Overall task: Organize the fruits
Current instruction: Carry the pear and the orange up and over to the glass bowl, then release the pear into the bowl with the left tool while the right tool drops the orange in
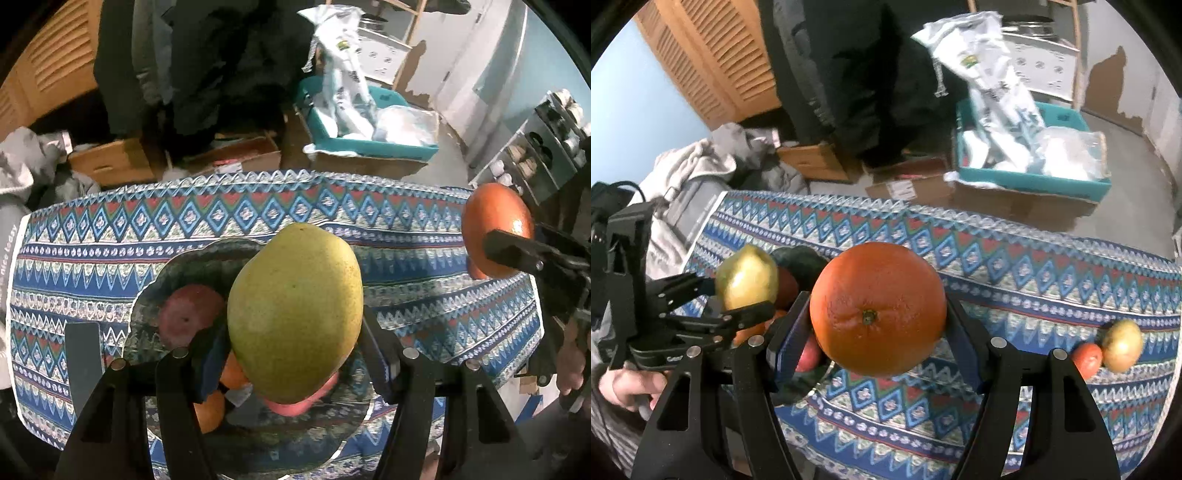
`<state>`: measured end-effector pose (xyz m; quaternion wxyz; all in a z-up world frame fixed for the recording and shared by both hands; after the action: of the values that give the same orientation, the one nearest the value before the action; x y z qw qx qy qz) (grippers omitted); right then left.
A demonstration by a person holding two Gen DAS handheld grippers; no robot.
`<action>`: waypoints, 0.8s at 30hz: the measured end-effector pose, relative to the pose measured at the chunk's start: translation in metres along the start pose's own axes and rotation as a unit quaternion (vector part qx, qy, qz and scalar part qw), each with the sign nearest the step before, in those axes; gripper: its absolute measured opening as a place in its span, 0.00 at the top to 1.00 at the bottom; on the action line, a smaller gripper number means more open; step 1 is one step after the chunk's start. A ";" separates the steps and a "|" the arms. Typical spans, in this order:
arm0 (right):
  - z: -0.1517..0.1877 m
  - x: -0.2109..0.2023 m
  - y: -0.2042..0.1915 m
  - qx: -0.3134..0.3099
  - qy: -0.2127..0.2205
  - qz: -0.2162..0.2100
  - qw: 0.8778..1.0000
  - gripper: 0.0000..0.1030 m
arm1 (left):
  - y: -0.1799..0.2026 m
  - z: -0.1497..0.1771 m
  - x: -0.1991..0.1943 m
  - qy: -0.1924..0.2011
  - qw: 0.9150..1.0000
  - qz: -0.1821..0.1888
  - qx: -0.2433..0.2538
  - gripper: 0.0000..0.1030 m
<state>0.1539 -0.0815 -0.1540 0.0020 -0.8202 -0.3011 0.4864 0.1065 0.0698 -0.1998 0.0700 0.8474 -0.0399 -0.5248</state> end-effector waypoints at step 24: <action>0.007 0.070 -0.040 -0.024 -0.059 -0.025 0.998 0.32 | -0.024 0.019 0.065 -0.068 0.997 0.016 -0.035 0.36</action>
<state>0.1529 -0.0164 -0.2022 -0.0237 -0.7822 -0.3324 0.5264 0.1183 0.0831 -0.2699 0.1047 0.8059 -0.0398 -0.5814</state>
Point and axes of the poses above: each gripper's, at about its wrist camera, not at the fingertips, and x roughly the way its jaws point, y to its right, z to its underside, the point moved 7 cm from there along x, roughly the way its jaws point, and after that the axes turned 3 degrees about y, right-handed, at the moved point
